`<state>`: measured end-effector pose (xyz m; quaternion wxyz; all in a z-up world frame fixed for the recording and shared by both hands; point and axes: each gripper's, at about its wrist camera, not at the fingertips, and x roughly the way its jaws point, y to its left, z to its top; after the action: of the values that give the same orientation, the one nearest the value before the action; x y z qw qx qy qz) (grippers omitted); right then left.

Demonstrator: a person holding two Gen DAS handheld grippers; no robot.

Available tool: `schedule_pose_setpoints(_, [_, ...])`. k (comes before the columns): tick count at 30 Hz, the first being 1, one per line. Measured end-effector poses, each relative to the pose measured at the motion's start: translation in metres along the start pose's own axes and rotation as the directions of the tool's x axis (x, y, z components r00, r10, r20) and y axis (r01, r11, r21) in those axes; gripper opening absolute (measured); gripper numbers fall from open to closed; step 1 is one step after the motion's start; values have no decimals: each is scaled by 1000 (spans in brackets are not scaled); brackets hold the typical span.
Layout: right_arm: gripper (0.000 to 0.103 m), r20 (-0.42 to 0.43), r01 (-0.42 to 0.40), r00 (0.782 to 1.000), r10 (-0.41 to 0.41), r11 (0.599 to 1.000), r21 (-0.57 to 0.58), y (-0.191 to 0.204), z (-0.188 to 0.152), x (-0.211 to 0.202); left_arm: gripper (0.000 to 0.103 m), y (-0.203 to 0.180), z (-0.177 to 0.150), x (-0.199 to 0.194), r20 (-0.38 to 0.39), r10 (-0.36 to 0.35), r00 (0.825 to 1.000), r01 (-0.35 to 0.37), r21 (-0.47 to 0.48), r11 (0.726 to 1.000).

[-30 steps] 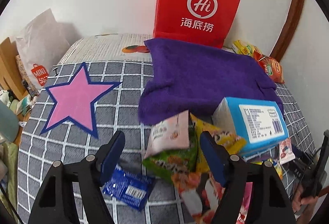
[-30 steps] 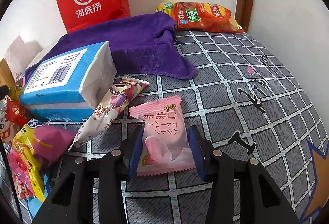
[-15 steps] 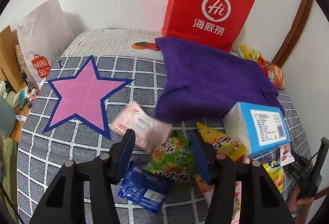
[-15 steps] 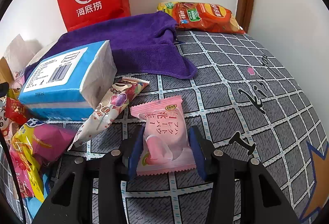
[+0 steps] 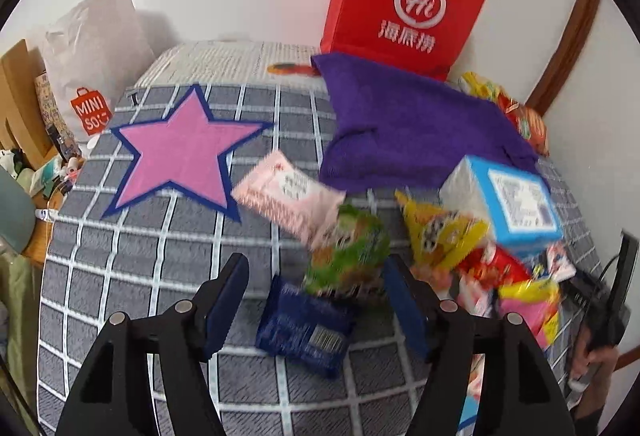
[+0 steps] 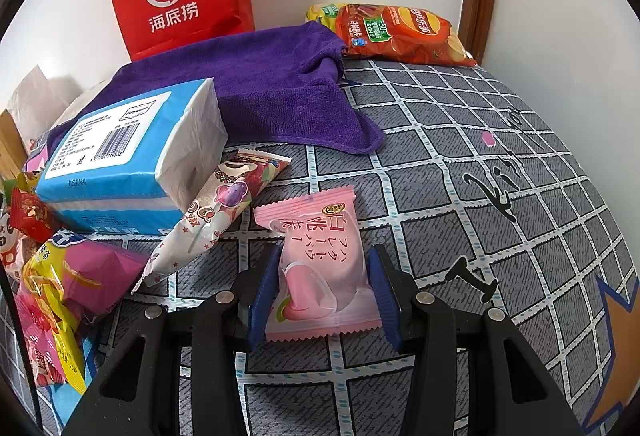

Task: Organize snacks
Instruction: 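Grasp the pink candy with the right tool while the left tool grasps the blue wrapper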

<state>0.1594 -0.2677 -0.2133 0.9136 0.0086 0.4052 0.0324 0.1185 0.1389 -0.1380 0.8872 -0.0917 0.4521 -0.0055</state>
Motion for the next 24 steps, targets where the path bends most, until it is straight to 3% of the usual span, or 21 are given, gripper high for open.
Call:
schedule_pose_setpoints(8, [46,2,2,1000,-2,1000,-3,0,0,1,68,-4,-24,27,-86,46,995,-42,46,998])
schedule_pose_setpoints(13, [46,4,5,1000,-5,1000,-6,-1,0,1,70,-19,-33,31,-42,130,991,-122,148,981])
schedule_pose_setpoints(15, [46,4,6,1000,-6,1000,-6,0,0,1,68,-19,-34,30,-27,121,992,-116,147,982])
schedule_pose_setpoints(18, [45,6,6,1000,-6,1000,-5,0,0,1,48,-18,-36,25,-25,110,994,-105,156,982])
schedule_pose_setpoints(19, [45,6,6,1000,-6,1000,-6,0,0,1,33,-18,-37,23,-28,106,994,-100,155,983])
schedule_pose_setpoints(20, [43,6,6,1000,-6,1000,-6,0,0,1,27,-17,-38,20,-33,104,994,-98,150,984])
schedule_pose_setpoints(24, [40,13,31,999,-31,999,-29,4,-4,-4,26,-12,-38,6,-34,89,995,-84,130,988])
